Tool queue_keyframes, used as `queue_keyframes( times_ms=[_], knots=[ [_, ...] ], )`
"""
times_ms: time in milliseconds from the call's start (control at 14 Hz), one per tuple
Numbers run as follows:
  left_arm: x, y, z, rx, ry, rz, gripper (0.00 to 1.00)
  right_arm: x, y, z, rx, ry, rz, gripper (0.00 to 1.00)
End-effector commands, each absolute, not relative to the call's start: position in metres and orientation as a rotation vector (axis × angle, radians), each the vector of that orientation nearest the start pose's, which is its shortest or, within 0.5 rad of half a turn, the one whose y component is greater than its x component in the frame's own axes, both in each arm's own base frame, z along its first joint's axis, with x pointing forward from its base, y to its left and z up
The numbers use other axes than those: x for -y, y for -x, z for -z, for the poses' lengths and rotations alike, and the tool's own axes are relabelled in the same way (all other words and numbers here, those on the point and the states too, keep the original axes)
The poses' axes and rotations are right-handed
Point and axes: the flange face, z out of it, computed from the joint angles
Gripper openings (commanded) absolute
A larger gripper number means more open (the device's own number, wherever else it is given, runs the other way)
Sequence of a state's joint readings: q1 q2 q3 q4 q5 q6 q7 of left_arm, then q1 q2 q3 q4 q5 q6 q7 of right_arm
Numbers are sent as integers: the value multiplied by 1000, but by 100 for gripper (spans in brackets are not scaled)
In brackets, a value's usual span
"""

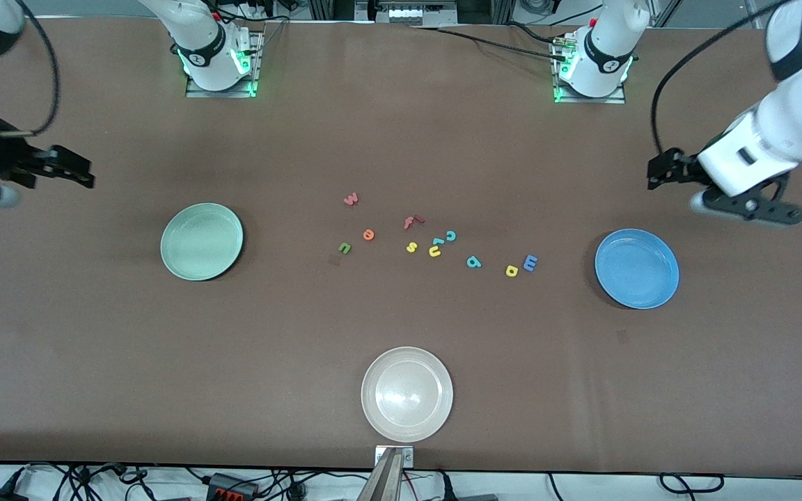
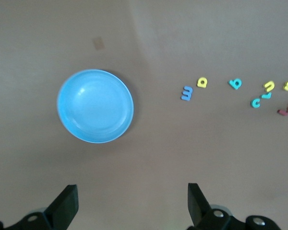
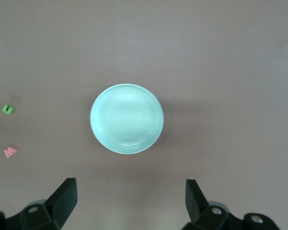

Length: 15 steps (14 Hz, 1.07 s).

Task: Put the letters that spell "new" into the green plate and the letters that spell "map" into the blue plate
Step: 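Reach both grippers down toward the scattered foam letters, then grasp the green letter with the right gripper while the left gripper grasps the blue letter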

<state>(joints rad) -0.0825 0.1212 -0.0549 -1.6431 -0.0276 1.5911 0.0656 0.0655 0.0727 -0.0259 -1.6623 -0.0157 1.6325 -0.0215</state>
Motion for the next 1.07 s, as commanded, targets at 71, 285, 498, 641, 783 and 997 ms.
queue_keyframes(
  times_ms=[71, 285, 498, 641, 783, 997],
  knots=[
    [125, -597, -444, -440, 3120, -437, 100, -96, -594, -479, 268, 3152, -281, 100],
    [166, -605, -367, -531, 3101, -426, 100, -166, -601, -422, 342, 3141, -302, 100],
    [171, -591, -299, -535, 3120, -265, 100, -235, -600, -371, 298, 3153, -259, 100],
    [177, -569, -252, -560, 3124, -166, 100, -274, -597, -341, 107, 3178, -198, 100],
    [185, -561, -216, -596, 3122, -83, 100, -310, -589, -310, -201, 3189, -170, 100],
    [199, -556, -178, -628, 3121, -43, 100, -337, -583, -271, -623, 3098, -177, 100]
  ],
)
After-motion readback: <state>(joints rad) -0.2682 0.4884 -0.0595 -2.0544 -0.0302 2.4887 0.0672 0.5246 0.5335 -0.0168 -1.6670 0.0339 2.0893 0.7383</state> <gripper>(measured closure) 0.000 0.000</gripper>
